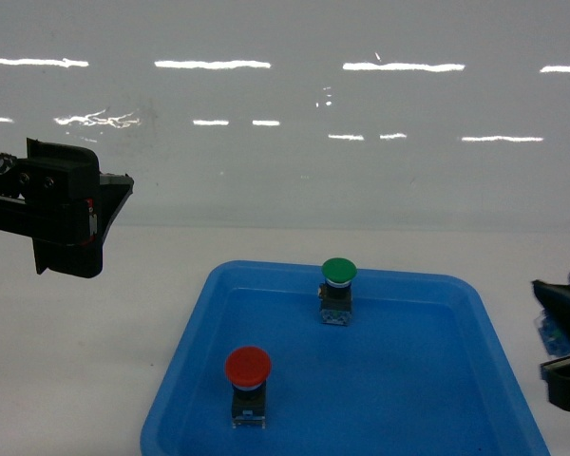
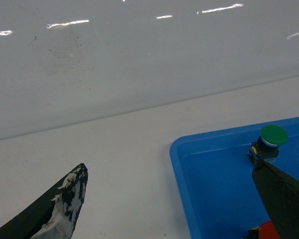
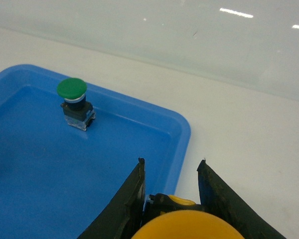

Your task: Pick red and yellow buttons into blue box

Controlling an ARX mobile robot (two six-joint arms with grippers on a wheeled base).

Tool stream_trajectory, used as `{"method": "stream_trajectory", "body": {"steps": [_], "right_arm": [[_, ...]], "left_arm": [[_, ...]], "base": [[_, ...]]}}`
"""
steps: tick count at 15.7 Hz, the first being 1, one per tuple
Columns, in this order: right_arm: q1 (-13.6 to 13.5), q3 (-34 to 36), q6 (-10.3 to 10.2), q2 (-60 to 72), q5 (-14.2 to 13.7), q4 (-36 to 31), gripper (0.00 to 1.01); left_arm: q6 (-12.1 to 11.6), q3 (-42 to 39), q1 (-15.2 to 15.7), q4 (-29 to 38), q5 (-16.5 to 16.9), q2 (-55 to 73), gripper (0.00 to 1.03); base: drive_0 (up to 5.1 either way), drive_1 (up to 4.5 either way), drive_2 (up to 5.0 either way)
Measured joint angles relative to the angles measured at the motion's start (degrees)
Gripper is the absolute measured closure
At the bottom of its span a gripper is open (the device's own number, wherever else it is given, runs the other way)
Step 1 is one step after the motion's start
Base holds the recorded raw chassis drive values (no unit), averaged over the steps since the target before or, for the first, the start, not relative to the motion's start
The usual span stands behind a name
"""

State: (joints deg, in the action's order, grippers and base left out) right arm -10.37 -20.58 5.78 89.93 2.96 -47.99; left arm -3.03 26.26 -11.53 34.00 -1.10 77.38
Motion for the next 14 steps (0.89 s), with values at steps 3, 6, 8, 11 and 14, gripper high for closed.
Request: {"method": "stream_trajectory", "body": {"steps": [3,6,8,11,14], "right_arm": [[0.6,6.5,-1.6,-13.6,-4.5,3.3,0.72],[0.5,12.1,-2.7,-24.0,-7.7,7.2,0.72],[-0.5,13.7,-3.2,-26.5,-9.1,7.3,0.72],[-0.5,14.1,-3.4,-26.7,-10.2,7.4,0.72],[-0.5,14.1,-3.4,-26.7,-10.3,7.4,0.72]], "left_arm": [[0.0,0.0,0.0,0.0,0.0,0.0,0.05],[0.0,0.0,0.0,0.0,0.0,0.0,0.05],[0.0,0.0,0.0,0.0,0.0,0.0,0.05],[0.0,0.0,0.0,0.0,0.0,0.0,0.05],[0.1,0.0,-0.1,-1.5,0.9,0.0,0.05]], "base": [[0.0,0.00,0.0],[0.0,0.00,0.0],[0.0,0.00,0.0],[0.0,0.00,0.0],[0.0,0.00,0.0]]}}
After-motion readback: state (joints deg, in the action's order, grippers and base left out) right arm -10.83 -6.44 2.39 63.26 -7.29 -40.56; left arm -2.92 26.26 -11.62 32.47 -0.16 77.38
